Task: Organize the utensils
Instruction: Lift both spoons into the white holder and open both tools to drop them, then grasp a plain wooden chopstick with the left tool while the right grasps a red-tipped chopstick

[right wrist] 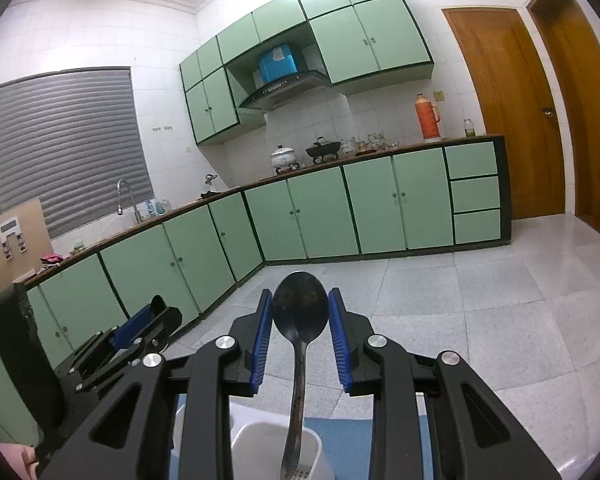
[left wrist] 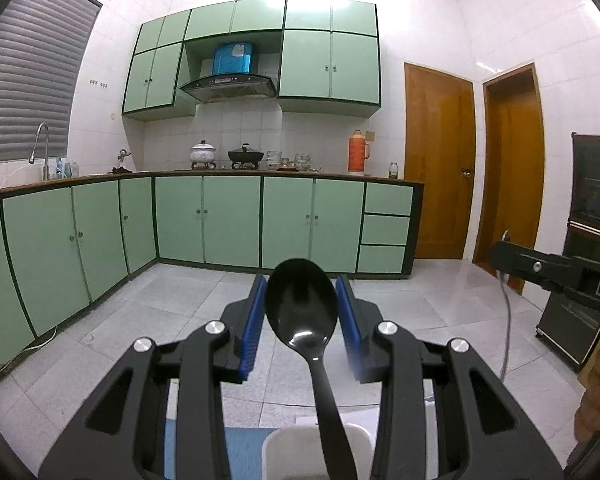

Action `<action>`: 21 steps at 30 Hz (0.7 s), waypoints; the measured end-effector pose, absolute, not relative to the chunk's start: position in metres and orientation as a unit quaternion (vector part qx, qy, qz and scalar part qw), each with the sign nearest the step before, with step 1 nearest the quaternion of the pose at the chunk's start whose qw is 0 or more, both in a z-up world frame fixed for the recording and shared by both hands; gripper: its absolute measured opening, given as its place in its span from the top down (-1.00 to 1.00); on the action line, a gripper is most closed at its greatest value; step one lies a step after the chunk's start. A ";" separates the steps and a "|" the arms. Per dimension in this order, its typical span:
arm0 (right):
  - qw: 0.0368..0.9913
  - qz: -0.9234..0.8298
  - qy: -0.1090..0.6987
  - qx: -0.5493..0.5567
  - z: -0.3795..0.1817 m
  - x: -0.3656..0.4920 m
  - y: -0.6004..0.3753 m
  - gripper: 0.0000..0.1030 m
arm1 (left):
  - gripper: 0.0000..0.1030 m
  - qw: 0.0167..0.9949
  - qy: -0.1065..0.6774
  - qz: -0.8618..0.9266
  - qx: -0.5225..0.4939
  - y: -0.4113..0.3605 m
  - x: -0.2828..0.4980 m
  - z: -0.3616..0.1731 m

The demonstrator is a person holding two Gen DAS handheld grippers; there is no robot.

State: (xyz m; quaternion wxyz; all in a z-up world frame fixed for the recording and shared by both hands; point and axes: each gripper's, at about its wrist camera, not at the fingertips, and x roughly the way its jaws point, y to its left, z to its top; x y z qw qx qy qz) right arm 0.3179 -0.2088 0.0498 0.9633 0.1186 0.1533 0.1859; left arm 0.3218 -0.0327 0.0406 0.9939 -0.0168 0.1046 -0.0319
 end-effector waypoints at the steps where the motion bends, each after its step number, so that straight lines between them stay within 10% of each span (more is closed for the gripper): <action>1: 0.964 0.183 0.154 0.116 0.045 0.321 -0.205 0.46 | 0.34 0.994 0.105 -0.030 -0.016 -0.032 0.321 0.036; 21: 0.950 0.212 0.215 0.077 -0.016 0.311 -0.175 0.40 | 0.14 0.988 0.149 -0.033 -0.034 -0.008 0.306 -0.011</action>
